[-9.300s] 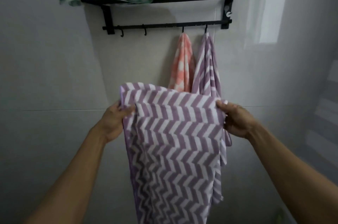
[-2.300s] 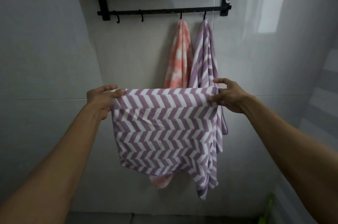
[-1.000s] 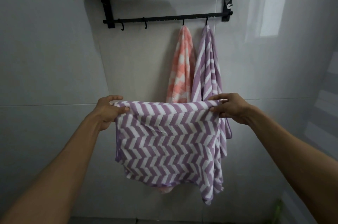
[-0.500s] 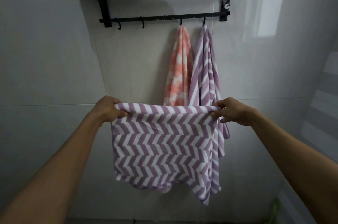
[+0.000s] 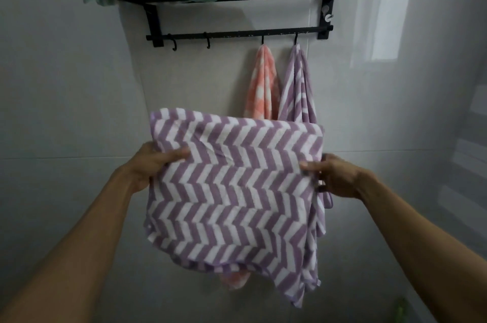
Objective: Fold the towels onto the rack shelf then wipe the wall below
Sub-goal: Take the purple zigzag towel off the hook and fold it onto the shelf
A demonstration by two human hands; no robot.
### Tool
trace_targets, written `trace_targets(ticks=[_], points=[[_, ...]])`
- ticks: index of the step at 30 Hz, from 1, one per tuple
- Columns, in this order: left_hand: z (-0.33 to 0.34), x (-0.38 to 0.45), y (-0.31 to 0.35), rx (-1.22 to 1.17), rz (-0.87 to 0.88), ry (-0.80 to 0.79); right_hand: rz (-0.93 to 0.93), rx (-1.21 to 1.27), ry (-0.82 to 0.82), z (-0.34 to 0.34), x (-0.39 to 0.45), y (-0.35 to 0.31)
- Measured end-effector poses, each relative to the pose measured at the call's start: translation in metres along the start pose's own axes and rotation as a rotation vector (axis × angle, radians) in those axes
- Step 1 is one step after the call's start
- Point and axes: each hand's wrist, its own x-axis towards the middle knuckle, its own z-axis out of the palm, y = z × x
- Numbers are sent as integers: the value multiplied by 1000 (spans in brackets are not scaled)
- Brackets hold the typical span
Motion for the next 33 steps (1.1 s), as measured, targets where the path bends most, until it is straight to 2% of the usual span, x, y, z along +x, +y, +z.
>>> trace_targets(ticks=[2,3,5,7,11,13,16,18,20,23,25,29,33], points=[[5,-16,-35,105,-162,-44,99,-86,1,12,-4,34],[8,-18,-47,99,-217,-3,124,-57,33,15,-2,47],[6,-9,-56,6,-294,89,139,82,80,16,0,63],[-1,3,-46,-137,-317,115,166,260,78,17,-1,60],[-4,-3,-50,-97,-332,23,162,189,-49,29,-11,58],[-5,-2,-47,-191,-327,7,124,313,-4,32,-10,59],[-10,-1,-42,-347,-306,-157,81,511,10,31,-5,59],[-9,-6,-52,-252,-370,-199,117,474,-19,33,-5,60],[-5,-8,-63,-188,-401,-132,157,440,-30,32,-7,62],[-2,-5,-59,-213,-381,-101,173,489,30,31,-7,60],[-1,-4,-53,-141,-335,-149,217,430,61,30,-5,57],[4,-9,-64,-59,-331,-104,251,366,73,32,-7,55],[12,-18,-86,-25,-394,-194,306,294,107,36,-6,68]])
